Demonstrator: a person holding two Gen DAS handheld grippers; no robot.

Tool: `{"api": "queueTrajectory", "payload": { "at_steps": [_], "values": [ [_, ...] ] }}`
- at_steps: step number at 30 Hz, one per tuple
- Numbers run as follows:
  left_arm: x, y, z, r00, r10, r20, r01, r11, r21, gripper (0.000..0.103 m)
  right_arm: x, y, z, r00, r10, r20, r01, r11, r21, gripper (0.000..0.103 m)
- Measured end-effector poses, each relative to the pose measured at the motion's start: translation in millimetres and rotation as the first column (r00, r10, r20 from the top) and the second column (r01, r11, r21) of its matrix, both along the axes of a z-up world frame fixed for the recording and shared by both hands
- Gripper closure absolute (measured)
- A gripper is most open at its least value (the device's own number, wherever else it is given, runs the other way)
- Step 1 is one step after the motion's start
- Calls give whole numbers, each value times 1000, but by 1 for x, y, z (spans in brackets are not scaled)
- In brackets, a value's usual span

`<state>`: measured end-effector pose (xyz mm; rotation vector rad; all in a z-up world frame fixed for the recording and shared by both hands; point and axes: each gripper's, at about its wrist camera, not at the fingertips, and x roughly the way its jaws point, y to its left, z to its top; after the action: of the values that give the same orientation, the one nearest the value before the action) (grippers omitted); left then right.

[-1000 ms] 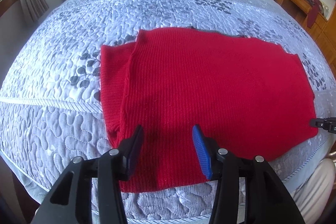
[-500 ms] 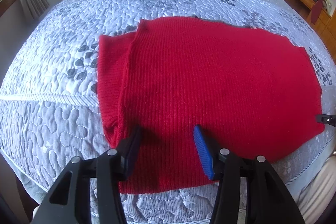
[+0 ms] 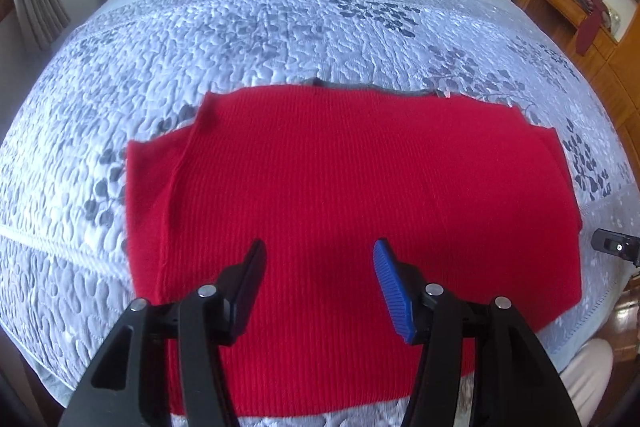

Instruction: Fold small clothes

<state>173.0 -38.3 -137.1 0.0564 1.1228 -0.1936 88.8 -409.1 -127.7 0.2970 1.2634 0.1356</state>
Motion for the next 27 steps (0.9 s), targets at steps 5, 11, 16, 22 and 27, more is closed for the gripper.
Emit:
{"api": "queueTrajectory", "payload": {
  "at_steps": [5,11,16,22,27],
  "values": [
    [12,-7,-9,1000,14,9,-14,1000,6,38,14,-1,-8,1000,-16,-22,17,1000,20,31],
    [18,-3,-27,1000,10,-16,-10,1000,5,37,33,-12,-36,994,-61,-88,72,989,126,28],
    [17,0,-32,1000,-10,-5,10,1000,-4,34,36,-16,-46,992,-90,-84,104,980,168,34],
    [17,2,-36,1000,-22,2,22,1000,-15,33,41,-18,-42,992,-97,-86,117,957,265,52],
    [17,4,-38,999,-32,10,33,999,-27,31,48,-4,-42,995,-63,-83,77,983,168,74]
  ]
}}
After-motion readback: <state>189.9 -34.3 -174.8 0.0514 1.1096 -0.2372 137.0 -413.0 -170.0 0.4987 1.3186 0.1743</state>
